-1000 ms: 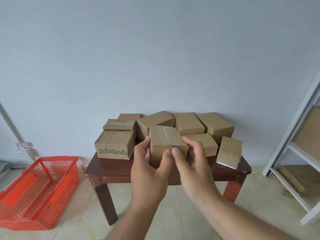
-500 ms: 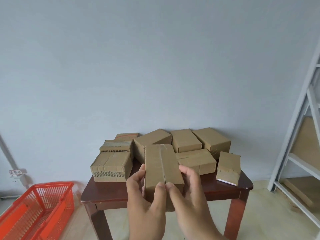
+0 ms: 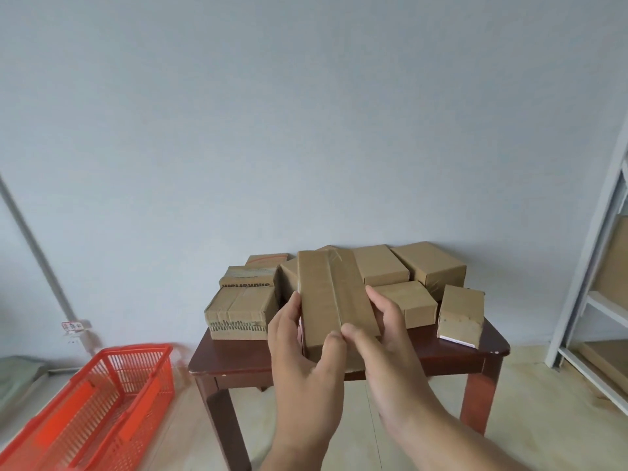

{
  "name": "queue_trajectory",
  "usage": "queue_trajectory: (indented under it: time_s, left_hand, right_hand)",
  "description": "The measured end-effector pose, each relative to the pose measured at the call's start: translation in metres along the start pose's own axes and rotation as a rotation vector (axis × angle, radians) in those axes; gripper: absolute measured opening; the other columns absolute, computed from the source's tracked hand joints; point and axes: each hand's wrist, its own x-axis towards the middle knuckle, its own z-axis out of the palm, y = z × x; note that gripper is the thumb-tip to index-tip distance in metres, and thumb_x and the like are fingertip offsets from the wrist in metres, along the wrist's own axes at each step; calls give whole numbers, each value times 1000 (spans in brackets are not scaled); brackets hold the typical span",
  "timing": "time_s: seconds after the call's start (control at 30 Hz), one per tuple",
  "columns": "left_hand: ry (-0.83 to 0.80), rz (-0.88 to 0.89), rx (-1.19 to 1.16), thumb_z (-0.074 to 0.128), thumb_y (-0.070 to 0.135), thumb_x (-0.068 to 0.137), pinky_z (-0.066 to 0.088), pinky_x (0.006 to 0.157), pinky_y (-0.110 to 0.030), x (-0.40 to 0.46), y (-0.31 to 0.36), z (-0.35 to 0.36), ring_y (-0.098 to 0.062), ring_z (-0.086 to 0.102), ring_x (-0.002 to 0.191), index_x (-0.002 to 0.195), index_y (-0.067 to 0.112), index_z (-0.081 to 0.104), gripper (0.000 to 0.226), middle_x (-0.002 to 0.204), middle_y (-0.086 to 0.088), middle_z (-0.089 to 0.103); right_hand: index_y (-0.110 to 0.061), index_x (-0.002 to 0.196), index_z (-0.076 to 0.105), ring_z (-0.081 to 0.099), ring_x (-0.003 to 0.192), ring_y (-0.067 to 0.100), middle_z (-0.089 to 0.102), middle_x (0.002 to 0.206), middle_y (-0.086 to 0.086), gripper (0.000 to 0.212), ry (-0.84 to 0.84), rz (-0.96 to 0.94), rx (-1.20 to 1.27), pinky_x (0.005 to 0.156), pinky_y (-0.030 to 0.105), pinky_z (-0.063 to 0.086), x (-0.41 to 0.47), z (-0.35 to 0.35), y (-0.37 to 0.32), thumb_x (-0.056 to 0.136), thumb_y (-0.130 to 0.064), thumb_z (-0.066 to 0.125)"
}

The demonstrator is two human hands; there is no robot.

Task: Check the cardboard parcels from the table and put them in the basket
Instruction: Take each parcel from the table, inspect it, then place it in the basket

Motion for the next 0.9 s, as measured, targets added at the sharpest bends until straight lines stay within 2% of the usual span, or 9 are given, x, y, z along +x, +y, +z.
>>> queue_trajectory:
  time_s: [0.07,0.13,0.2,0.27,0.4,0.5,0.6,0.73,0.9]
  left_hand:
    - [-9,-18,-5,74,27,86,53,108,-30,-4,1,-1,6,56,128,140,42,52,60,143,21,49]
    - [-14,-32,-6,71,10,94,55,89,-15,-6,4,-1,8,61,120,141,35,55,56,143,14,51]
    - [-13,-36,2,69,6,96,53,83,-9,-8,6,1,11,62,115,136,37,56,52,141,13,52]
    - [-12,-35,2,71,13,96,51,86,-6,-8,5,1,14,59,117,133,42,55,50,141,16,51]
    - [-32,1,76,72,39,92,37,93,5,-7,3,-1,18,39,137,144,35,54,56,150,21,41]
    - [-66,54,63,71,41,98,32,111,-7,-11,2,-1,15,20,151,140,46,53,46,157,30,38]
    - [-89,16,8,71,31,100,48,114,-31,-17,-1,-2,3,50,141,149,40,50,54,147,23,58]
    - [-80,3,-6,66,17,101,54,106,-26,-24,0,-2,3,60,130,152,28,47,55,143,16,63]
    - [-42,-16,-14,68,11,100,56,99,-21,-31,1,-1,3,63,125,148,29,50,54,139,16,65]
  right_hand:
    - [-41,141,50,73,112,9,76,124,-9,54,21,-19,22,85,25,58,-6,2,2,100,-9,64]
    - [-42,139,51,72,116,9,73,129,-7,52,38,-50,39,88,25,58,-10,4,2,101,-9,64]
    - [-42,137,51,71,118,10,72,131,-6,52,60,-76,50,90,26,58,-14,4,5,100,-8,65]
    - [-38,138,51,70,119,9,73,130,-6,53,66,-108,56,90,26,57,-20,3,8,96,-12,70]
    - [-28,144,49,69,121,5,71,134,-11,56,15,-141,57,91,17,55,-28,1,10,100,4,63]
    - [-31,153,44,66,126,5,70,138,-12,59,-20,-126,49,99,24,56,-28,-3,9,104,-4,61]
    - [-30,158,42,68,123,5,72,134,-12,59,-27,-92,62,94,18,56,-29,-5,8,106,-5,58]
    - [-34,145,50,73,108,-1,76,118,-20,52,17,-120,37,79,12,55,-30,-7,9,103,-5,61]
    - [-32,133,55,73,108,4,75,118,-18,42,111,-158,30,84,19,57,-25,-6,18,99,-10,67]
